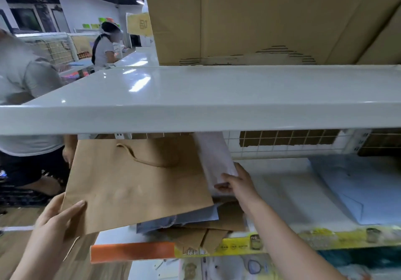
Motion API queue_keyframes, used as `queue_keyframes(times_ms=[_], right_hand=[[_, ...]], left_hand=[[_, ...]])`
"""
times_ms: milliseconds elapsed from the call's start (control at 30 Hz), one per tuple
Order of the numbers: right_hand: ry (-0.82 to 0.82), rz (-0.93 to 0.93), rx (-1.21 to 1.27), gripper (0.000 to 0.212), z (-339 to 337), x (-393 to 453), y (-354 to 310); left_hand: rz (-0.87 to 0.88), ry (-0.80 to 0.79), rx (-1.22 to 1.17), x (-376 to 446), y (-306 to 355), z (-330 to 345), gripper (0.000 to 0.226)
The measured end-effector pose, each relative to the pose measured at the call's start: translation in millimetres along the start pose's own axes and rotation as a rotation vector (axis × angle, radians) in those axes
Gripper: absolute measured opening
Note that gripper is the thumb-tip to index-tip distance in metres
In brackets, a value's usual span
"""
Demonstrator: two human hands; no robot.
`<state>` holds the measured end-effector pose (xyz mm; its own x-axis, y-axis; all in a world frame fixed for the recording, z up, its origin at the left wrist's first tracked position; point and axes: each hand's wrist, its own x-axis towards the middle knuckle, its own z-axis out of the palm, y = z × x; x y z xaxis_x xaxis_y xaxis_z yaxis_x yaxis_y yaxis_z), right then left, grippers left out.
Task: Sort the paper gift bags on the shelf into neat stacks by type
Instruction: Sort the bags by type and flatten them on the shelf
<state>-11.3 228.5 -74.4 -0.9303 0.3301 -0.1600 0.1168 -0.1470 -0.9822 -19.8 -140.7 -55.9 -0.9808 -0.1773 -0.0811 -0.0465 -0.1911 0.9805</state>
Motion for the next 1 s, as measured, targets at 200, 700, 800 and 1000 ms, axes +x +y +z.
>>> queue_keyframes(times_ms=[200,700,800,1000], right_hand=[[0.191,-0.011,0.110,0.036,-70,-24,-5],[0.503,0.022,0.169,0.058,-287,-119,9],[0.527,0.021,0.255,0.044,-341,-138,5],[0.570,-0.011,0.237,0.030,-443,-176,1]], left_hand=[[-0.046,-0.091,-0.012,0,-14,50,0.022],[-0.107,-0.266,-0.092,-97,-80,219,0.023],[-0.139,-0.247,-0.152,-133,-87,255,0.021],[-0.092,-0.316,-0.131,-207,-105,331,0.013]])
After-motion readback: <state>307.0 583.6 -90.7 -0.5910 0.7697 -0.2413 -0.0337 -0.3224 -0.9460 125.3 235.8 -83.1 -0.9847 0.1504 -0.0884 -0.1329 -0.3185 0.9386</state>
